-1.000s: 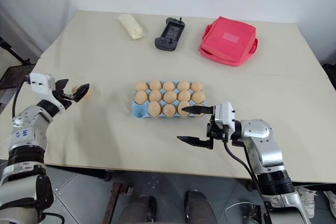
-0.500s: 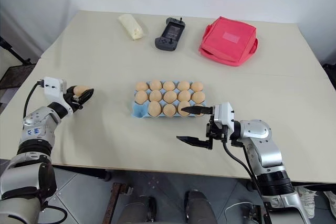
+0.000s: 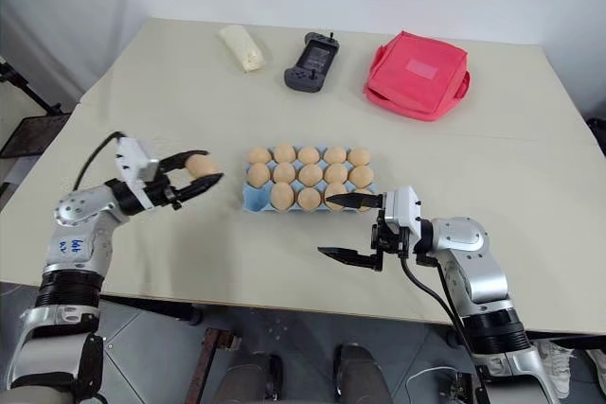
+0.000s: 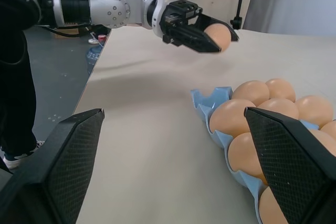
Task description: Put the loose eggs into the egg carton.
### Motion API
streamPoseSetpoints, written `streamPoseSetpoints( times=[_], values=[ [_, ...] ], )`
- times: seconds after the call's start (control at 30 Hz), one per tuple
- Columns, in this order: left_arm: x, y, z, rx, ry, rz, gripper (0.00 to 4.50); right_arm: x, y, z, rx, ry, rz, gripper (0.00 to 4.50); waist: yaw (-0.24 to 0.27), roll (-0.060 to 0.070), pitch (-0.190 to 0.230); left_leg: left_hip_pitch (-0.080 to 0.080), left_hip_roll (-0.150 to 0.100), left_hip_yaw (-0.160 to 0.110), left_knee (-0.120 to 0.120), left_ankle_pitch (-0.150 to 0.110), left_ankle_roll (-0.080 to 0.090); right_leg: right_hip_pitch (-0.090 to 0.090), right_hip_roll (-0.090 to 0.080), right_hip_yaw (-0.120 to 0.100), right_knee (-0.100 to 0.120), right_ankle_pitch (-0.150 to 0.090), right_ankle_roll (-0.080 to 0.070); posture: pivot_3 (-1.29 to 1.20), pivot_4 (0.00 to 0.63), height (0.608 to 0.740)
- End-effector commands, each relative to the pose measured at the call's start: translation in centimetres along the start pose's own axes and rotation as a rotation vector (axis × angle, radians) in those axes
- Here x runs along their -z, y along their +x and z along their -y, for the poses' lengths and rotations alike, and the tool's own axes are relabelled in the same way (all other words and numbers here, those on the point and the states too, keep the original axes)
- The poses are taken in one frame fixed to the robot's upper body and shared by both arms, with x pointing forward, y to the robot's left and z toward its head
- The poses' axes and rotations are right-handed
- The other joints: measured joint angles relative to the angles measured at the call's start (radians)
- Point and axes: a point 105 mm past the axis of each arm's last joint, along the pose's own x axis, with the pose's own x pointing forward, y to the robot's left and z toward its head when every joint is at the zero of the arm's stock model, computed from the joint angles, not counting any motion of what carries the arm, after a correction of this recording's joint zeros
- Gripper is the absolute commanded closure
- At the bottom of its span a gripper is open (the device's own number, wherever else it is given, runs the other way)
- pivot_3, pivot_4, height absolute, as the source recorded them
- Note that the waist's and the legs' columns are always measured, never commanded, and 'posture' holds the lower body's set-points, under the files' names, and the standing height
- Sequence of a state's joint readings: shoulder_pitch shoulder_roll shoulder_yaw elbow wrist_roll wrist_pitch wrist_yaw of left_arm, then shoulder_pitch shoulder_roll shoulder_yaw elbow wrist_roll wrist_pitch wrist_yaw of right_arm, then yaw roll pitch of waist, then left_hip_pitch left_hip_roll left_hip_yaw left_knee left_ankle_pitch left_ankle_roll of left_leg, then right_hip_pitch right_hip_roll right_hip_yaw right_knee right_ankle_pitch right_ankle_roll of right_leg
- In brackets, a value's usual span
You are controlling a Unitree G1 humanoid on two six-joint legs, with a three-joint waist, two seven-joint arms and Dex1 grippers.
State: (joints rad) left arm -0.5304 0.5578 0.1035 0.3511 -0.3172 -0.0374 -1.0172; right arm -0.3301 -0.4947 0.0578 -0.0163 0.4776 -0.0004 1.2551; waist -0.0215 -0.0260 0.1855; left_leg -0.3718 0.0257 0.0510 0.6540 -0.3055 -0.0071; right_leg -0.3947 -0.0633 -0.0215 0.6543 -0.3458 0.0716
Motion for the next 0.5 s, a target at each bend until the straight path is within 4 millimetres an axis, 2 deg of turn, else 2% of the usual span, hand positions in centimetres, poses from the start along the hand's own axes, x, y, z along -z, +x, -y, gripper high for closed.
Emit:
streamPoseSetpoints(
  times=[0.03, 0.2, 0.3, 0.4, 0.5],
  values=[
    [-0.9, 1.7, 1.9, 0.102, 0.010, 0.024, 1.80, -0.7, 0.1, -0.1, 0.002, -0.032, 0.022, 0.00, -0.001, 0.000, 0.000, 0.000, 0.000, 0.000, 0.000, 0.000, 0.000, 0.000, 0.000, 0.000, 0.000, 0.000, 0.000, 0.00, 0.150, 0.740],
    [0.5, 2.5, 2.4, 0.136, -0.017, -0.014, 1.80, -0.8, 0.2, -0.2, 0.008, -0.036, 0.026, 0.00, -0.009, 0.000, 0.000, 0.002, 0.001, 0.001, 0.001, -0.002, 0.003, 0.000, 0.001, 0.001, 0.000, 0.000, -0.001, 0.00, 0.150, 0.740],
    [1.3, 2.3, 1.7, 0.103, -0.033, -0.037, 1.03, -1.1, 0.2, -0.4, 0.017, -0.041, 0.031, 0.00, -0.005, 0.000, 0.000, 0.002, 0.001, 0.001, 0.002, -0.001, 0.004, 0.000, 0.001, 0.001, 0.001, 0.000, -0.002, 0.00, 0.150, 0.740],
    [1.3, 1.2, 0.7, 0.046, -0.016, -0.045, 0.11, -1.2, 0.0, -0.6, 0.023, -0.039, 0.029, 0.00, -0.006, 0.000, 0.000, 0.001, 0.001, 0.001, 0.003, -0.001, 0.004, 0.000, 0.001, 0.001, 0.001, 0.000, -0.002, 0.00, 0.150, 0.740],
    [1.0, -0.6, 0.0, 0.005, 0.000, -0.063, 0.11, -1.1, -0.2, -0.5, 0.030, -0.034, 0.022, 0.00, -0.008, 0.000, 0.000, 0.001, 0.001, 0.001, 0.003, -0.001, 0.004, 0.000, 0.001, 0.001, 0.001, 0.000, -0.002, 0.00, 0.150, 0.740]
  ],
)
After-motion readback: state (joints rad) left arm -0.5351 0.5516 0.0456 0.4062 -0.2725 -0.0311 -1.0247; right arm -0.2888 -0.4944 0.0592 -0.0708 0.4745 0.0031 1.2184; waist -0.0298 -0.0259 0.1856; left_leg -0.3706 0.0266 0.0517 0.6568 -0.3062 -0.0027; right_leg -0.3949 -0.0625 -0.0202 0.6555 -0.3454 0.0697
